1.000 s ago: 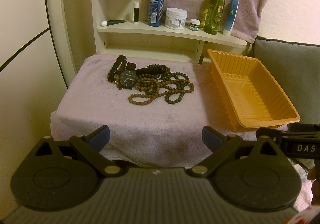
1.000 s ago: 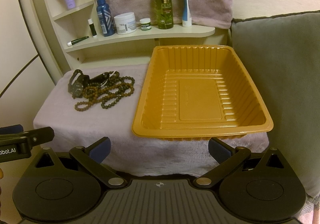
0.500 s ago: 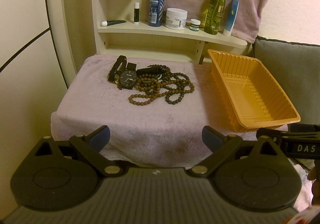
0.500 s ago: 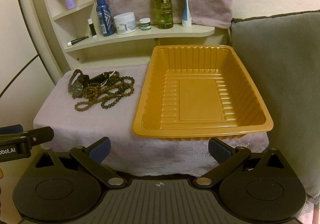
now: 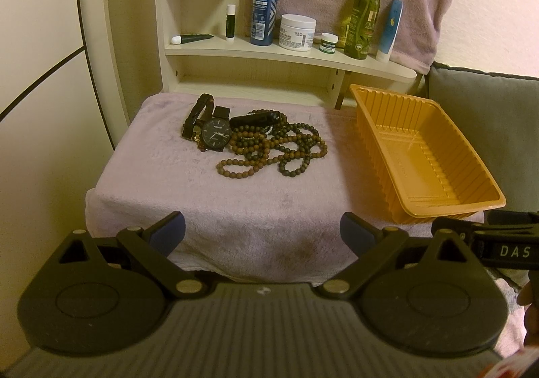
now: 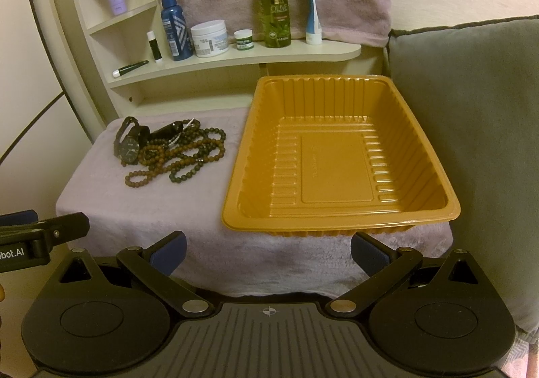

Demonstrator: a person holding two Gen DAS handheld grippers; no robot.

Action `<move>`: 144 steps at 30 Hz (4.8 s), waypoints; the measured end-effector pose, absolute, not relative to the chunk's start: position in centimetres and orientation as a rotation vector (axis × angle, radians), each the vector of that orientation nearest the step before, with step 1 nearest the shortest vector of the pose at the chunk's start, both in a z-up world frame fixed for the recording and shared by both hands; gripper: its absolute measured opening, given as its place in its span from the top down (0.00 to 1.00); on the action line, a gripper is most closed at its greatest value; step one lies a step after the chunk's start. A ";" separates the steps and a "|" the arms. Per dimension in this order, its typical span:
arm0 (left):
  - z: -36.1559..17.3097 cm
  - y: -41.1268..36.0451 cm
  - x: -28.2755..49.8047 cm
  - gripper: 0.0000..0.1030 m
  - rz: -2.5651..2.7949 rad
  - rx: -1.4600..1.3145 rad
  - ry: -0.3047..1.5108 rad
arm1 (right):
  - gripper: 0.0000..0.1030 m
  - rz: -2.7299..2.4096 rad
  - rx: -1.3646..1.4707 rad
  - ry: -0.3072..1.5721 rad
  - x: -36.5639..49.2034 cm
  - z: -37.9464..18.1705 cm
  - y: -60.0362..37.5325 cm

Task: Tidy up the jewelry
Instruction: 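Grasp the orange tray rim with the right tool and tilt it up, then grasp the brown bead necklace with the left tool while the right tool holds the tray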

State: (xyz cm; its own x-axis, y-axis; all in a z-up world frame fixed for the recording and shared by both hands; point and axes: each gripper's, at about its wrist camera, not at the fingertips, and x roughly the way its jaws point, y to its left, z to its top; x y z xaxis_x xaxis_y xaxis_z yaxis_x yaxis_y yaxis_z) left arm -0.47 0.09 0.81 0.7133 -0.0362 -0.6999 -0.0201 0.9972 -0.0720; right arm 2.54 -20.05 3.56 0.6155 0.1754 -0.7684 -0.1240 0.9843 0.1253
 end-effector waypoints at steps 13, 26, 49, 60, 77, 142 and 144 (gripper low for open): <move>1.7 1.4 0.7 0.05 -0.020 -0.146 0.719 | 0.00 0.002 0.080 0.729 2.5 4.9 -24.9; 1.3 1.7 2.7 0.05 -0.037 -0.171 0.713 | 0.23 -0.074 0.085 0.683 5.1 1.3 -32.6; -0.8 1.8 5.7 0.05 -0.071 -0.238 0.666 | 0.88 -0.001 0.225 0.774 8.9 -2.7 -35.2; -2.0 3.2 6.5 0.07 -0.048 -0.161 0.647 | 0.96 -0.014 0.171 0.748 8.7 -0.5 -33.4; -7.3 1.5 11.4 0.77 -0.203 0.169 0.707 | 0.96 -0.113 -0.043 0.719 9.8 2.8 -29.2; 9.2 -10.8 15.5 0.95 -0.708 0.141 0.572 | 0.95 -0.110 -0.001 0.716 9.2 3.4 -28.8; 7.7 -10.9 15.8 0.95 -0.714 0.131 0.616 | 0.95 -0.111 0.000 0.716 9.1 3.4 -28.8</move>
